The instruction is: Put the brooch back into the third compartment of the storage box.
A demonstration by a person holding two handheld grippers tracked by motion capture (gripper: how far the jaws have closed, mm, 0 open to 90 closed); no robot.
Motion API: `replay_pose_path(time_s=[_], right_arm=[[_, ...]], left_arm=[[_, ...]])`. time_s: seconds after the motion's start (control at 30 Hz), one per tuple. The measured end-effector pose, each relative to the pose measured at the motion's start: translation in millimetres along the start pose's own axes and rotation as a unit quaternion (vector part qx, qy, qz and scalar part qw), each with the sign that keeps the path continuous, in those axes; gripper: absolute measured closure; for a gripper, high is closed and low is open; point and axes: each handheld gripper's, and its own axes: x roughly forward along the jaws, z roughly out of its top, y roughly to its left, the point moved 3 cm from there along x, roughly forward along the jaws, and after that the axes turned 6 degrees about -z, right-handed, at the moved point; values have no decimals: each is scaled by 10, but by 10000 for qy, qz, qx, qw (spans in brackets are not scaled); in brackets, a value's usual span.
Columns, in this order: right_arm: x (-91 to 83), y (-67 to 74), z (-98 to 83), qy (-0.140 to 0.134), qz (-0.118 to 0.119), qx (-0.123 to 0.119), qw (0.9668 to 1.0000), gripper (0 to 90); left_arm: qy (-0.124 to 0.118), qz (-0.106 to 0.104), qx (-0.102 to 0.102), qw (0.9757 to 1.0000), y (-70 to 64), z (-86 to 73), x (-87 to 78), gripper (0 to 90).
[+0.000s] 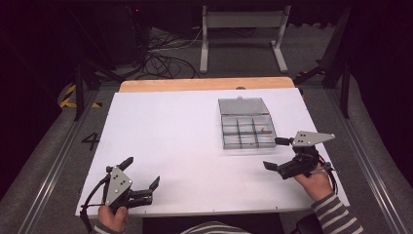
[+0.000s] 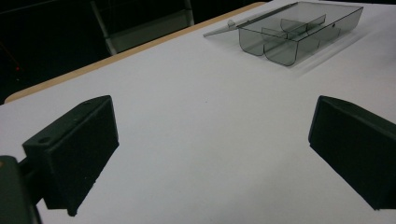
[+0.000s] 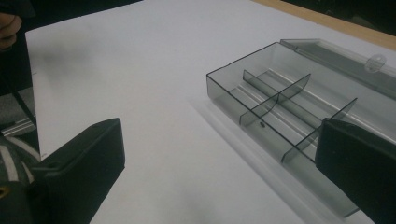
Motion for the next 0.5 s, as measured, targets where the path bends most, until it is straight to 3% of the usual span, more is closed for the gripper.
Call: replay_pose_path(time_s=[0.5], right_arm=[[46, 112, -320, 5, 115, 3, 9999, 13]], left_arm=[[-8, 7, -18, 10000, -2, -1, -5, 20]])
